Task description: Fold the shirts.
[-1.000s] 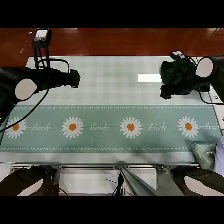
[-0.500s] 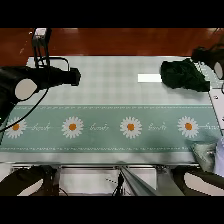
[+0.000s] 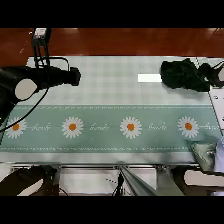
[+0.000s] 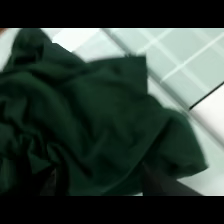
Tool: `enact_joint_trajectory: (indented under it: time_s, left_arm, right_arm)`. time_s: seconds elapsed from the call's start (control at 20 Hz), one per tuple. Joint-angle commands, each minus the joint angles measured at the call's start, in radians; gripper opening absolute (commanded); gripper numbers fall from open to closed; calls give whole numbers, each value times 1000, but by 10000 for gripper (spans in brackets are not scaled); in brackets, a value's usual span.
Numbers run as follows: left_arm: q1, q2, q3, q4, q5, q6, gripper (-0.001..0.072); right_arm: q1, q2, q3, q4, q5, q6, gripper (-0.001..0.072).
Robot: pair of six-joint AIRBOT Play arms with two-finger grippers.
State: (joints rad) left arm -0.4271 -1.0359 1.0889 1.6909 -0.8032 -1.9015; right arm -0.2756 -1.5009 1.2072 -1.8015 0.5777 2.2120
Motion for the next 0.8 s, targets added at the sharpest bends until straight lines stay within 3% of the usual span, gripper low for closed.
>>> enact_joint_trajectory:
  time_s: [0.0,0.1,0.15,0.25,0.3,0.5,0.75]
  left_arm:
    - [1,1,0,0,-1,0,679]
    - [1,1,0,0,-1,0,679]
    - [1,1,0,0,-1,0,678]
    - [1,2,0,0,0,8,674]
    - [1,3,3,0,-1,8,674]
    - [1,16,63,0,-1,8,674]
    - [1,69,205,0,-1,8,674]
  right_arm:
    - [15,-102,1,114,7,-76,584]
    - [36,-145,1,108,-16,-78,573]
    - [43,-160,1,100,-50,-77,487]
    - [42,-152,1,106,-116,-76,64]
    - [42,-127,1,110,-143,-76,35]
    - [40,60,1,60,-218,-97,33]
    - [102,393,1,76,-217,-265,30]
